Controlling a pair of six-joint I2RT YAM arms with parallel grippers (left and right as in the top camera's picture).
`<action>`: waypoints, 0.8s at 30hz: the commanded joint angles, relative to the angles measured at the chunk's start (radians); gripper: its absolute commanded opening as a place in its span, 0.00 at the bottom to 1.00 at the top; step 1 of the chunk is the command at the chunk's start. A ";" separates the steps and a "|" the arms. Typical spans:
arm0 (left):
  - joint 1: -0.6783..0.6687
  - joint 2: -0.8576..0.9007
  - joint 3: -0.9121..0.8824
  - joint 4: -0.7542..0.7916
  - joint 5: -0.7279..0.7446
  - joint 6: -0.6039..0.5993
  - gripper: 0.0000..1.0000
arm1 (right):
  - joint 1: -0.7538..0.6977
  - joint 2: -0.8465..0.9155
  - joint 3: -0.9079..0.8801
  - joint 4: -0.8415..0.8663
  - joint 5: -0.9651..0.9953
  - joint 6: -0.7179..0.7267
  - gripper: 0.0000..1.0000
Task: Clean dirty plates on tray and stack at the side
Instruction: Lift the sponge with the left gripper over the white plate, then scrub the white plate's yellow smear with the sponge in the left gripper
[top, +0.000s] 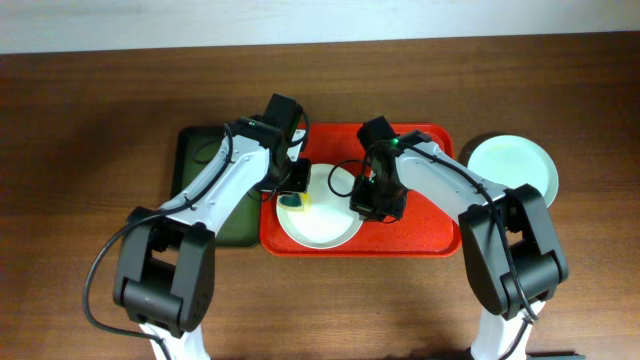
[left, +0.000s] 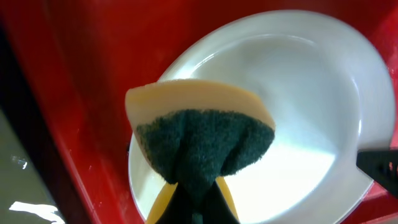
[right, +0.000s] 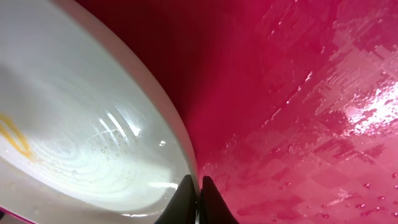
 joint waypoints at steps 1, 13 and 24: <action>-0.006 0.011 -0.077 0.087 0.014 -0.051 0.00 | 0.005 0.002 -0.007 -0.004 0.020 0.012 0.04; -0.010 0.023 -0.240 0.250 0.142 -0.103 0.00 | 0.006 0.002 -0.007 0.000 0.021 0.000 0.04; 0.018 -0.026 -0.145 0.218 0.295 -0.084 0.00 | 0.012 0.002 -0.007 0.007 0.021 0.000 0.05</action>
